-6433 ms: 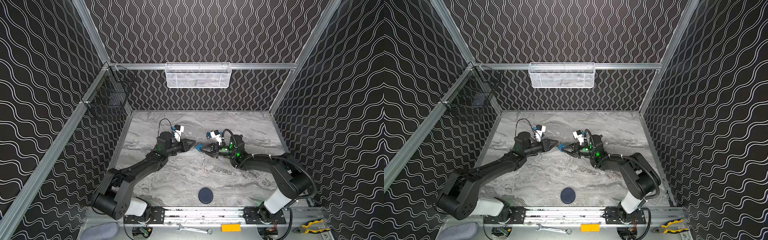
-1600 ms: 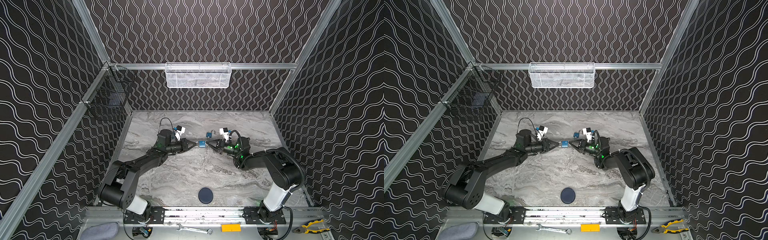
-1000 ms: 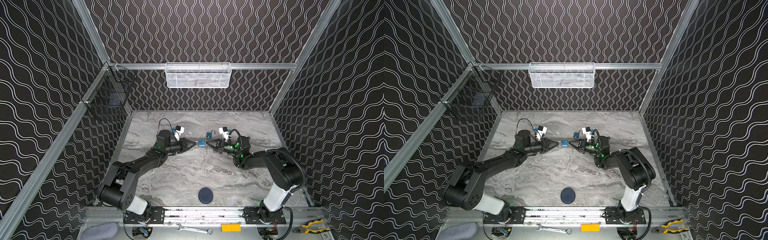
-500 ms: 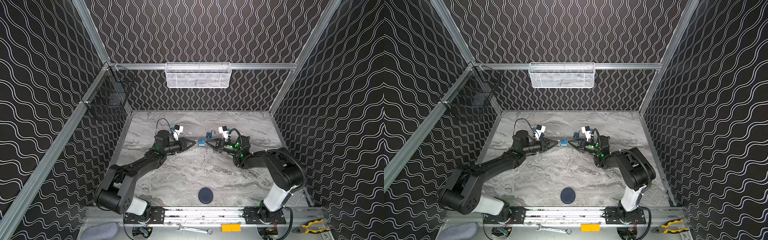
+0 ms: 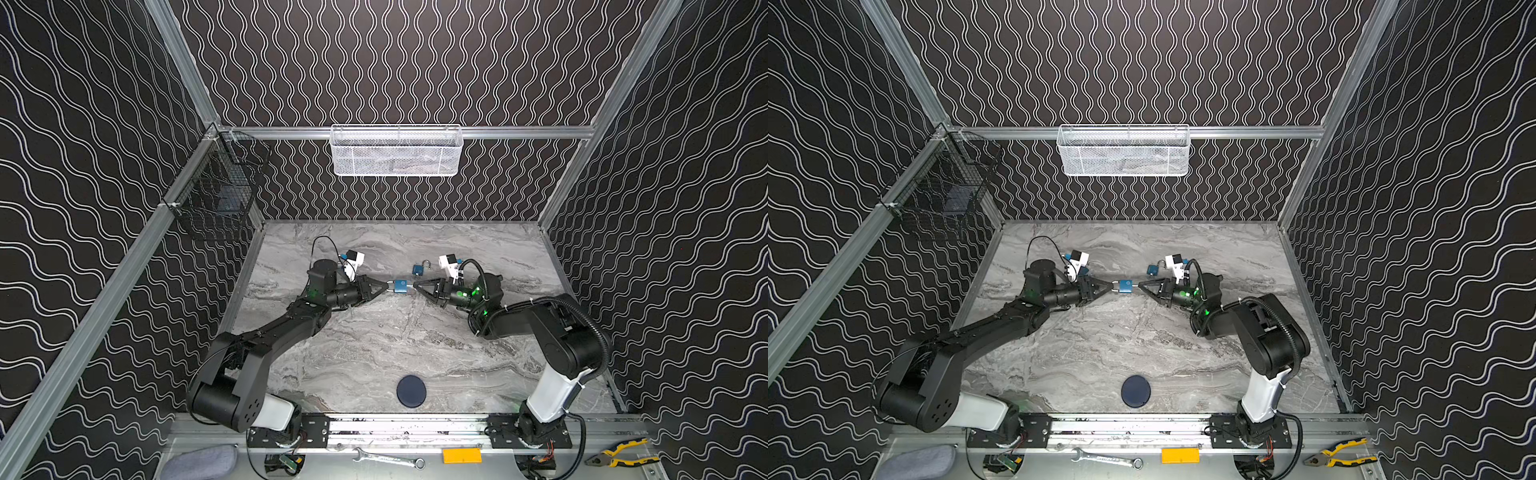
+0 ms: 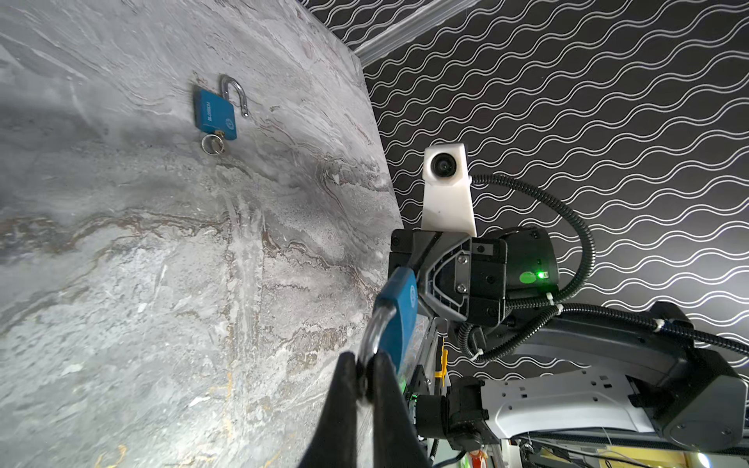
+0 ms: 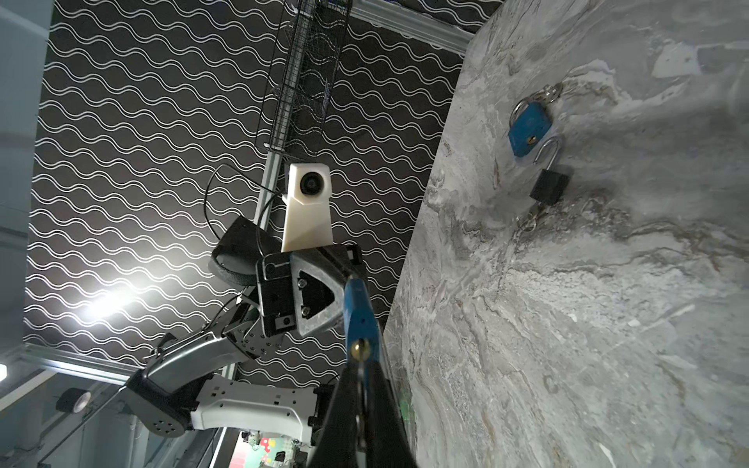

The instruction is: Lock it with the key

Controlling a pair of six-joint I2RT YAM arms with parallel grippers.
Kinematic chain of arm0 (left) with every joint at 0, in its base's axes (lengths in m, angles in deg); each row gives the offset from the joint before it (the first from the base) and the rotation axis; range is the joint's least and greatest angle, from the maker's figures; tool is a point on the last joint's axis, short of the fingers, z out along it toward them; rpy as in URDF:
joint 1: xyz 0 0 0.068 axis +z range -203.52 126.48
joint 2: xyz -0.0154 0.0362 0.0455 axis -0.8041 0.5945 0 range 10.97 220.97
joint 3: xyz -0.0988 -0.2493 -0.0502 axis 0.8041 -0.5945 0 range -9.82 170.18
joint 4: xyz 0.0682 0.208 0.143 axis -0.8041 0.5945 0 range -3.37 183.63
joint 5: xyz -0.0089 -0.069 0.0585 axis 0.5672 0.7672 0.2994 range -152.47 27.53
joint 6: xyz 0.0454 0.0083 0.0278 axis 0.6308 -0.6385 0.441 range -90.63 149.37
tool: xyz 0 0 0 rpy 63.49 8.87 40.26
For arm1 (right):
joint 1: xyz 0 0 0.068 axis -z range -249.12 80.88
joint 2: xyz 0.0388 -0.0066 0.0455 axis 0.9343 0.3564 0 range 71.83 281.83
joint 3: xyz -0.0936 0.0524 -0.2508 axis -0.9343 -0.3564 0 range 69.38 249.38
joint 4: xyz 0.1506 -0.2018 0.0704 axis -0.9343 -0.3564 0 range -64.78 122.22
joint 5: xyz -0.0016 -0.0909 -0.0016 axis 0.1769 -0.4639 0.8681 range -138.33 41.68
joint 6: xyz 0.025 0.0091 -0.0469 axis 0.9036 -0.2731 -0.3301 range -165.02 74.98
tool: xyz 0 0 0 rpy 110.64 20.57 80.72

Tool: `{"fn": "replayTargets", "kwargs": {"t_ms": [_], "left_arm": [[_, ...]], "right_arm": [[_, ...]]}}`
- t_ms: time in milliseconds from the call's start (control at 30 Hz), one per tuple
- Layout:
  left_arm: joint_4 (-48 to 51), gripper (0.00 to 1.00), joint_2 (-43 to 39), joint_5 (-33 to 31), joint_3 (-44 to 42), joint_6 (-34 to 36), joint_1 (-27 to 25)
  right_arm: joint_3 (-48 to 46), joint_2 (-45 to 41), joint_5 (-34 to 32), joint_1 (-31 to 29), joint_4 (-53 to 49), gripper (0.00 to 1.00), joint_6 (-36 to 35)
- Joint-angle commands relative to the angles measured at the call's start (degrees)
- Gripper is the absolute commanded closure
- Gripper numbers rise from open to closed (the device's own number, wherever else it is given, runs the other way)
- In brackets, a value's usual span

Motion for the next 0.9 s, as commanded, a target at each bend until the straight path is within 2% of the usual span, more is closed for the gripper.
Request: {"fn": "replayTargets", "kwargs": {"t_ms": [0,267,433,700,867], "left_arm": [[-3.9,1.00,0.4,-0.5,-0.3,-1.0,0.4],[-2.7,1.00,0.2,0.3,0.1,-0.1,0.4],[5.6,1.00,1.7,-0.2,3.4,4.2,0.8],[19.0,1.00,11.4,1.3,14.4,12.8,3.0],[22.6,1.00,18.6,2.1,22.1,16.4,4.2]], "right_arm": [[-0.2,-0.1,-0.6,0.2,4.1,1.00,0.8],[-1.0,-0.7,-1.4,0.7,0.7,1.00,-1.7],[-1.5,-3.4,-1.7,1.9,-4.9,1.00,-5.3],[-2.4,-10.2,-2.2,4.7,-22.4,1.00,-15.6],[-2.9,-12.1,-3.0,5.8,-32.0,1.00,-21.9]]}}
